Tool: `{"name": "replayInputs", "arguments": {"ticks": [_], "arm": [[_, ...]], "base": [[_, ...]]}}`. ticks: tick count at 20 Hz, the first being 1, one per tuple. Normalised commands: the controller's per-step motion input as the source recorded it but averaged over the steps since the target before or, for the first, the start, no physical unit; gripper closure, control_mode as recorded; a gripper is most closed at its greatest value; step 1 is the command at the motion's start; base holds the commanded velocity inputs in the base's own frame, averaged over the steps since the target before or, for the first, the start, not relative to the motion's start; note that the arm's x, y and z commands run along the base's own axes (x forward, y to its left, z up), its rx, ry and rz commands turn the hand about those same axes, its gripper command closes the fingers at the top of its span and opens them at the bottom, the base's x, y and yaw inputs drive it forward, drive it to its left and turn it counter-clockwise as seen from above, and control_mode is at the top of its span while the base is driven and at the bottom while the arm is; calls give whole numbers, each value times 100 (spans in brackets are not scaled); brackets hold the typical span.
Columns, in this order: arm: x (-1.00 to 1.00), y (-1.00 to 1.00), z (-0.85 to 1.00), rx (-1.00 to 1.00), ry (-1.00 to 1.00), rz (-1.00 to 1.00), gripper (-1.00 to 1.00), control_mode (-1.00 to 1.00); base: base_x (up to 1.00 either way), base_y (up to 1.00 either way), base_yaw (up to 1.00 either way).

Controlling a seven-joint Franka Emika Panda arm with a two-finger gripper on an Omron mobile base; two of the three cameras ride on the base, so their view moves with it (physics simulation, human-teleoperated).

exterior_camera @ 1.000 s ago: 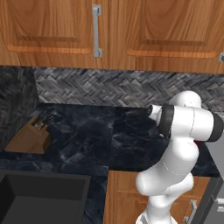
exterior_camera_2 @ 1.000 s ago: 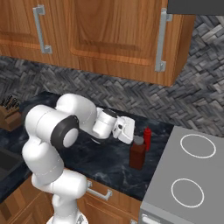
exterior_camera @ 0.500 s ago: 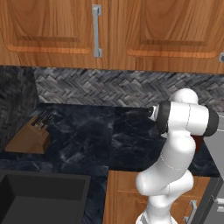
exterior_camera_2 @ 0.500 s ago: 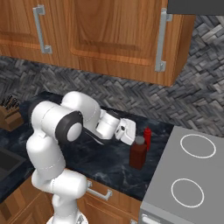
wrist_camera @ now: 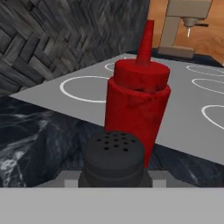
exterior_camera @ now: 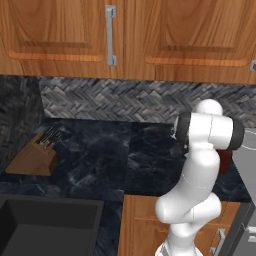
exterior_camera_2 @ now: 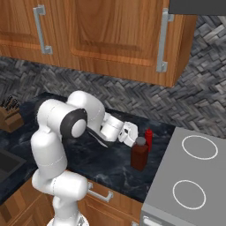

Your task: Collect the paprika, ketchup, and shaker from the cabinet and place them next to the stove.

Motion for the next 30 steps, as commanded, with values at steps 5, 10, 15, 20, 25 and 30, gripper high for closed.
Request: {"name": "replayInputs", "arguments": {"ticks": [5,10,15,20,25,30], "arm": [[0,15,-31,0,-10,0,100,-100],[0,17,-32,0,-9,0,100,-100],[0,13,-32,0,-11,0,100,-100],[0,6,-36,0,-10,0,100,-100],[0,3,-36,1,-12,0,-100,-100],[0,5,-31,0,-14,0,-100,-100]], "base": [[0,0,0],[0,0,0],[0,0,0],[0,0,0],[0,0,0],[0,0,0]]}}
